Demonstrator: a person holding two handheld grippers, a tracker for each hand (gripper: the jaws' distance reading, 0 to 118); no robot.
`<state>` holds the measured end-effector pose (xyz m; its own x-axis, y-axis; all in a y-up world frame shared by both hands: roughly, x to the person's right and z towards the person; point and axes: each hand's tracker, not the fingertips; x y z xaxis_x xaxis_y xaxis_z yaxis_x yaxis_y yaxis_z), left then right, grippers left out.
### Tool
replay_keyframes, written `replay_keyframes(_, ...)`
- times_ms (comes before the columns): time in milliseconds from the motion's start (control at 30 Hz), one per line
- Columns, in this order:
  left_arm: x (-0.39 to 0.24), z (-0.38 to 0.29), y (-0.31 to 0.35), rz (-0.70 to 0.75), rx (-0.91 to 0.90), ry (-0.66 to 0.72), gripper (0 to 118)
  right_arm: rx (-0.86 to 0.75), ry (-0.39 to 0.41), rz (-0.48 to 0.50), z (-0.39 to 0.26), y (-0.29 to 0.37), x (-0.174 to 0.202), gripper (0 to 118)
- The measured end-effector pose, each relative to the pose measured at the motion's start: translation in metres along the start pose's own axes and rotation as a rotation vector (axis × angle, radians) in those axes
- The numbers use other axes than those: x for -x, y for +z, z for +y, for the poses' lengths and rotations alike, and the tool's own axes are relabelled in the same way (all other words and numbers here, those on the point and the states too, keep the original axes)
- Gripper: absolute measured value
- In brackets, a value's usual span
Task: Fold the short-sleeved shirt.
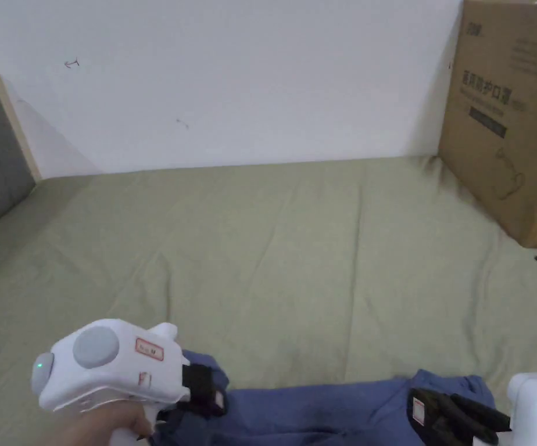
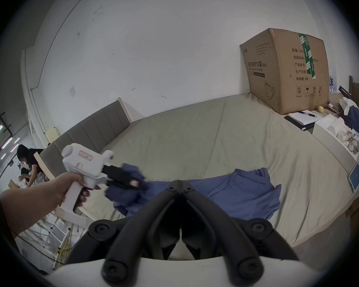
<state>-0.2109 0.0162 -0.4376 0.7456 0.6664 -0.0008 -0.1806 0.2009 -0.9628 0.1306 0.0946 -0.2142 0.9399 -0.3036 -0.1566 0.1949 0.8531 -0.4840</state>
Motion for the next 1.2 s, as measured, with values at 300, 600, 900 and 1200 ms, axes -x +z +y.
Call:
replay_keyframes(300, -0.067, -0.023, -0.034, 0.021, -0.048, -0.081, 112, -0.002, -0.041, -0.016, -0.001, 0.008, -0.02, 0)
replay_keyframes(600, -0.023, -0.017, 0.0, 0.343, -0.221, -0.323, 0, 0.017, -0.063, -0.011, -0.008, -0.002, -0.029, 0)
replay_keyframes(900, -0.058, -0.066, -0.118, 0.249, 0.106, -0.351, 0, 0.085, -0.154, 0.02, -0.005, -0.002, -0.033, 0)
replay_keyframes(1200, -0.05, -0.05, -0.089, -0.495, 0.076, 0.015, 0, 0.062, -0.125, 0.031, 0.0, 0.004, -0.022, 0)
